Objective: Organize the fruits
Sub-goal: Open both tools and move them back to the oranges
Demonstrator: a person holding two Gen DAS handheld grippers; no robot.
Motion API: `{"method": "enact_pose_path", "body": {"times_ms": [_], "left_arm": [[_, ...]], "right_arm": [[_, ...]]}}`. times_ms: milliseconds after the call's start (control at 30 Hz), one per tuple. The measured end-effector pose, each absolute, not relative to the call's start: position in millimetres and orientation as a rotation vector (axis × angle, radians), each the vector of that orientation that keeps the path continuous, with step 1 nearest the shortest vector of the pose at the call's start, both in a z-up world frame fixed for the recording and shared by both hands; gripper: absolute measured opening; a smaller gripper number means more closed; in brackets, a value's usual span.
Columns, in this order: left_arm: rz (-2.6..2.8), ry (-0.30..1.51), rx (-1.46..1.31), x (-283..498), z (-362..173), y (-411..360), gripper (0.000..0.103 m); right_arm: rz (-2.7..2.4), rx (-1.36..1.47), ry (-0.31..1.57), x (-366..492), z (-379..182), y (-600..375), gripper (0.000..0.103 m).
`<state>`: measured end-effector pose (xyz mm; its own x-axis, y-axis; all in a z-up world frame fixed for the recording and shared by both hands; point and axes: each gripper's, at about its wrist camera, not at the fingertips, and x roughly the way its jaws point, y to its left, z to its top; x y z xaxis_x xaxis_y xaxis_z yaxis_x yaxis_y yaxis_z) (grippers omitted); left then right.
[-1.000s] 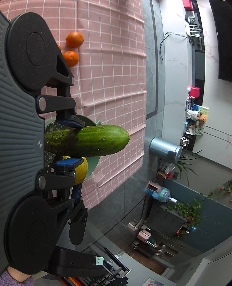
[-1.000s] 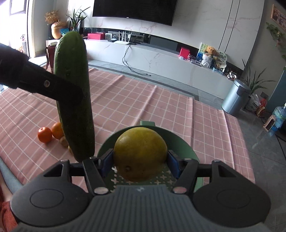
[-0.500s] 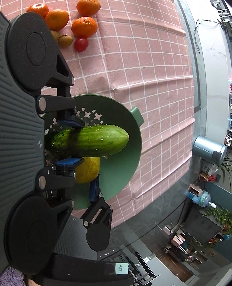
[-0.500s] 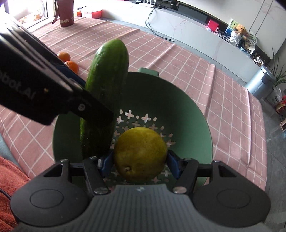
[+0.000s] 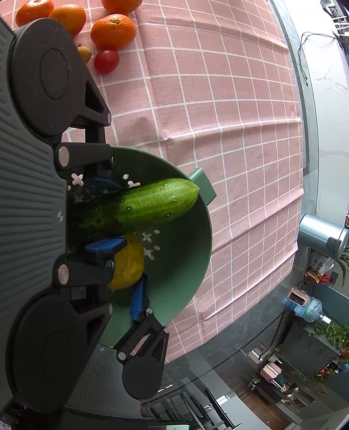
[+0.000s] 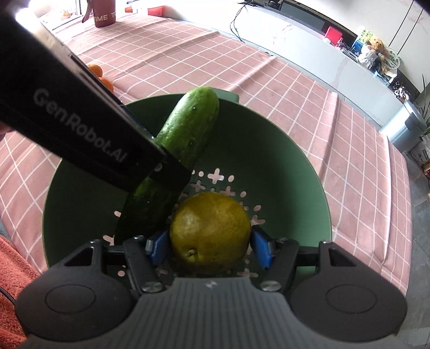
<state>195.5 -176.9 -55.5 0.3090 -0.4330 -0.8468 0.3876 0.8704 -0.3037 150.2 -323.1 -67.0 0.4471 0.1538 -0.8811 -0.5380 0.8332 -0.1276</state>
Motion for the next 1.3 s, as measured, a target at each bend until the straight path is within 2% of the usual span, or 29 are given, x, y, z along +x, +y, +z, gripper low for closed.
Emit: {"method": "enact_pose_path", "body": {"times_ms": [100, 233, 367, 633, 867, 1067, 1167, 1233, 1300], "left_arm": [[-0.546, 1.124, -0.052, 193.2, -53.1, -174.3, 0.051], [-0.568, 1.089, -0.074, 184.4, -37.5, -164.1, 0.052], [-0.578, 1.035, -0.071, 168.5, -17.2, -148.3, 0.053], [-0.53, 0.927, -0.004, 137.4, 23.6, -91.7, 0.053], [-0.44, 0.88, 0.005, 120.5, 23.6, -32.6, 0.053], [-0.398, 0.924, -0.019, 121.8, 4.6, 10.5, 0.053], [-0.4, 0.946, 0.02, 124.1, -7.5, 18.5, 0.053], [-0.4, 0.954, 0.05, 125.4, -16.9, 18.9, 0.053], [-0.402, 0.958, 0.085, 122.3, -31.5, 21.8, 0.054]], "right_arm": [[0.424, -0.446, 1.015, 148.1, -62.9, -323.2, 0.071], [0.407, -0.439, 1.001, 143.8, -51.4, -324.7, 0.073], [0.353, -0.402, 0.935, 131.7, -30.6, -324.4, 0.082], [0.307, -0.13, 0.826, 102.5, 6.0, -296.0, 0.082], [0.327, 0.028, 0.753, 88.3, 3.6, -241.7, 0.081], [0.358, 0.055, 0.737, 81.0, -5.5, -195.3, 0.075], [0.357, 0.038, 0.753, 84.9, -13.7, -177.9, 0.066], [0.346, 0.051, 0.767, 87.8, -20.4, -172.6, 0.063], [0.337, 0.068, 0.78, 92.6, -28.0, -171.1, 0.056]]}}
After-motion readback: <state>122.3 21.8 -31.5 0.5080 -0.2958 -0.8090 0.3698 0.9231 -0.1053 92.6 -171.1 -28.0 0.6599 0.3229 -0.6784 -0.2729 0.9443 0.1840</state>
